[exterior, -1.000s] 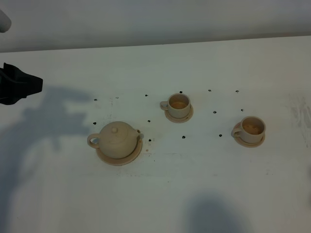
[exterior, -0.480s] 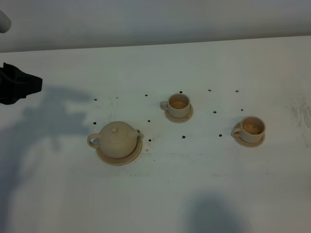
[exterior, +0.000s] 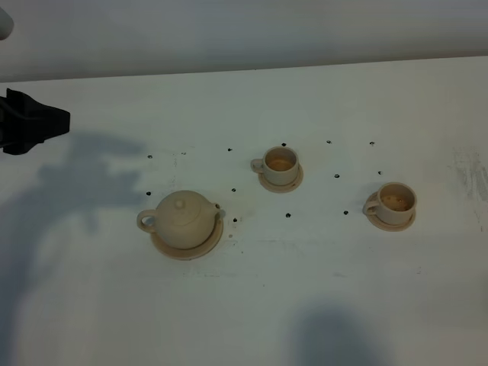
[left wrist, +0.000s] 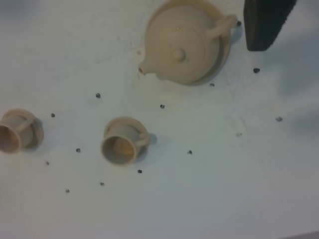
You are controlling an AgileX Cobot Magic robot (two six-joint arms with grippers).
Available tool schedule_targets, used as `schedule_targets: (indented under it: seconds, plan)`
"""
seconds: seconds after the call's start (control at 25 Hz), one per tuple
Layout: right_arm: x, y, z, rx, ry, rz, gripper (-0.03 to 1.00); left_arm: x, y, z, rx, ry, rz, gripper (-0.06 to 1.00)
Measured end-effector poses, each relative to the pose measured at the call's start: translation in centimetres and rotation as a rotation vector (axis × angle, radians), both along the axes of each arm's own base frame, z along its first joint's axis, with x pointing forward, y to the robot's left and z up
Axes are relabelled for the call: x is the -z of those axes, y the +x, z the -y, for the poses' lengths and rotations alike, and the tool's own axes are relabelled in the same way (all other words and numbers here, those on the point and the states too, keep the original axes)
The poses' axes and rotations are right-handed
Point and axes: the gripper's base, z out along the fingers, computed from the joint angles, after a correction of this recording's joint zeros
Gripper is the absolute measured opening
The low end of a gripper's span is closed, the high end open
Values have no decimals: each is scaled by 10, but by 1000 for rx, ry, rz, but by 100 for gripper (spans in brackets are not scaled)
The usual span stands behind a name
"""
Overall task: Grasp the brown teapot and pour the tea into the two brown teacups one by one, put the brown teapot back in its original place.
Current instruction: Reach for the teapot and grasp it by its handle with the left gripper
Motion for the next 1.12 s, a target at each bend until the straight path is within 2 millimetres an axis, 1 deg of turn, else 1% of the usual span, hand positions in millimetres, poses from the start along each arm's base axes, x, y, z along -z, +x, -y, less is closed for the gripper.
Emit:
schedule_targets:
  seconds: [0.08,0.2,0.4,0.52,0.72,0.92,1.12]
  plan:
    - [1,1,0,2,1,1,57,7,4,0,13,-1,-30,50]
    - [3,2,0,9,9,-3,57,24,15,6,44,-3,-98,50]
    - [2,3,0,12,15,2,57,53,32,28,123,28,-180,49]
    - [2,3,0,13,17,2,57,65,39,39,145,51,-186,48]
    - [2,3,0,40,17,3,57,72,47,47,143,75,-153,46]
    - [2,3,-1,127,19,3,57,78,50,47,155,96,-153,46]
    - [2,4,-1,131,19,3,57,82,52,47,173,108,-157,46]
